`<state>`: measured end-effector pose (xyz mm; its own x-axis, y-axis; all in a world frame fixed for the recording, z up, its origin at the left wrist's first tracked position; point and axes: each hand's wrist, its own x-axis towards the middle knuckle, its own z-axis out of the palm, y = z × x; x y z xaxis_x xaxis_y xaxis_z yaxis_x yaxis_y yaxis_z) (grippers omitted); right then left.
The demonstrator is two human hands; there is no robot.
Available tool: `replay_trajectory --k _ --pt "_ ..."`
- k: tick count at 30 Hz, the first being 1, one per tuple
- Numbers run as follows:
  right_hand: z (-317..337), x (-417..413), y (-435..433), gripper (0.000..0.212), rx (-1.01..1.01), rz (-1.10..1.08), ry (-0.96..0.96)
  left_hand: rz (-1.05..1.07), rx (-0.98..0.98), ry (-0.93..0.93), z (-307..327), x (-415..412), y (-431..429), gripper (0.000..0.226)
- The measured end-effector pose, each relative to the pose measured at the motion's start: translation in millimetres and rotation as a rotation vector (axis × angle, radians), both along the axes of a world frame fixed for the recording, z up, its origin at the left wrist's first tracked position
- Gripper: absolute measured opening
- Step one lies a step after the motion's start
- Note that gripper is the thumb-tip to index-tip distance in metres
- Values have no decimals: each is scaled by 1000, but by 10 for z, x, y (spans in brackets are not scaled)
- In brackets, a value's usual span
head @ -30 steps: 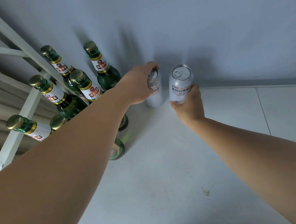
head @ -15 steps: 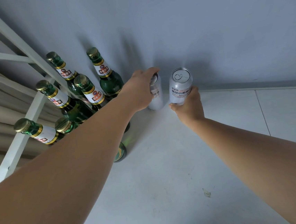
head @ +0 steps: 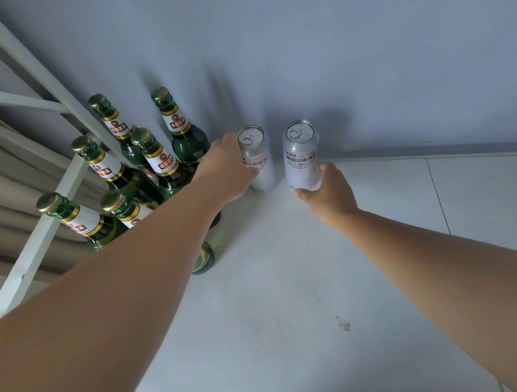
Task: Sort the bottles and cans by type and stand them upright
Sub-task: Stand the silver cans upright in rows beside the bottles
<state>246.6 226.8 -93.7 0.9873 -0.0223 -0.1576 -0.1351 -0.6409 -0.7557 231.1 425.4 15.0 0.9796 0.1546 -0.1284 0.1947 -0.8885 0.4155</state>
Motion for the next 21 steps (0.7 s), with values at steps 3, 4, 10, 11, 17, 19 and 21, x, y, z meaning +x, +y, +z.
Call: replay_trajectory --k 3,4,10,11,17,19,21 --pt "29 -91 -94 71 -39 40 18 15 -12 12 65 -127 -34 54" --pt "41 -121 -125 74 -44 49 19 17 -17 11 88 -176 -46 56" --pt "115 -300 -283 75 -19 84 0 60 10 2 179 -499 -166 59" --pt "132 -332 -308 75 -15 89 -6 73 3 2 182 -550 -191 59" --pt "246 -555 -483 73 6 103 -55 82 -16 -1 246 -824 -381 55" --pt "273 -655 -547 72 8 89 -62 82 -27 -7 263 -907 -456 32" --pt "292 -762 -609 72 8 64 -72 75 -40 -8 261 -995 -525 30"
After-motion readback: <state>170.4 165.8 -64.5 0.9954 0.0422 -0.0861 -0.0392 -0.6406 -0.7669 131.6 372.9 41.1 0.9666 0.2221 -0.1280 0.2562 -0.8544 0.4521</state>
